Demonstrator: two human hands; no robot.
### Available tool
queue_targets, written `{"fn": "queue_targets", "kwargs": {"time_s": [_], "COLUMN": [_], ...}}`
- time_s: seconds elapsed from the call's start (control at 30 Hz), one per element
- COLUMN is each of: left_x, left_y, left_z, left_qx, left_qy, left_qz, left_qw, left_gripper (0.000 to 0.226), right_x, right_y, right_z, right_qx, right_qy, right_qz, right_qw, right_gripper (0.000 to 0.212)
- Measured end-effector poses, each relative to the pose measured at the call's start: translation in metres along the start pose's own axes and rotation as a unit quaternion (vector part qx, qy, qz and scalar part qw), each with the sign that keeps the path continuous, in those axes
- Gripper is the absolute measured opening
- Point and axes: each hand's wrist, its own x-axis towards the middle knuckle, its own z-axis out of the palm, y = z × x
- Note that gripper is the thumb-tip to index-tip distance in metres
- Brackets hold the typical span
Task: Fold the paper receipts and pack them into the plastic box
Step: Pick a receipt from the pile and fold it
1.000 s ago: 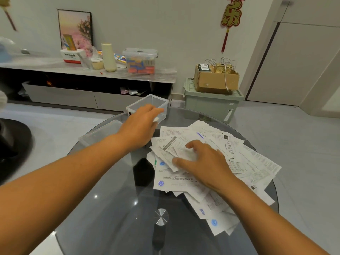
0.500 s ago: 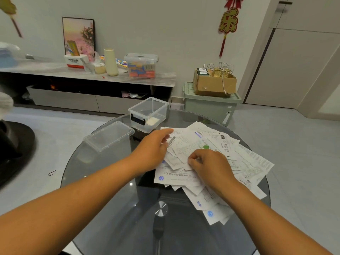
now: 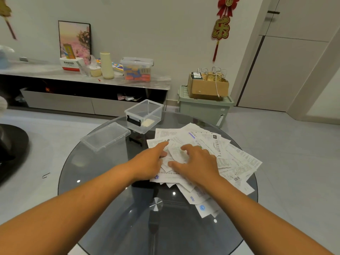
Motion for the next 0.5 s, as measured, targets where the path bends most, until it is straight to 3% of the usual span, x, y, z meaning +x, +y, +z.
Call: {"fn": "queue_targets", "kwargs": {"time_s": [0.03, 0.17, 0.27, 0.37, 0.5], "left_x": [0.001, 0.004, 0.002, -0.01, -0.035], "left_y": [0.001, 0.008, 0.009, 0.007, 0.005], "left_z": [-0.001, -0.003, 0.0, 0.001, -0.003], "left_qx": [-0.004, 0.015, -0.023, -0.017, 0.108], "left_qy": [-0.005, -0.005, 0.016, 0.088, 0.148], "left_qz": [0.0, 0.018, 0.031, 0.044, 0.125], "left_qw": [1.0, 1.0, 0.999, 0.995, 0.975], "left_gripper": [0.069, 0.071, 0.074, 0.082, 0.076], "right_x": [0.002, 0.008, 0.005, -0.007, -0.033], "right_y": [-0.003, -0.006, 0.003, 0.012, 0.022], "right_z": [0.0, 0.004, -0.001, -0.012, -0.017], "right_qx": [-0.024, -0.024, 0.018, 0.086, 0.097], "right_qy": [-0.007, 0.039, 0.056, 0.035, -0.04], "right_qz": [0.0, -0.019, -0.044, -0.125, -0.277], "right_qw": [1.0, 0.999, 0.997, 0.988, 0.955], "right_gripper": [0.064, 0.027, 0.025, 0.019, 0.023]}}
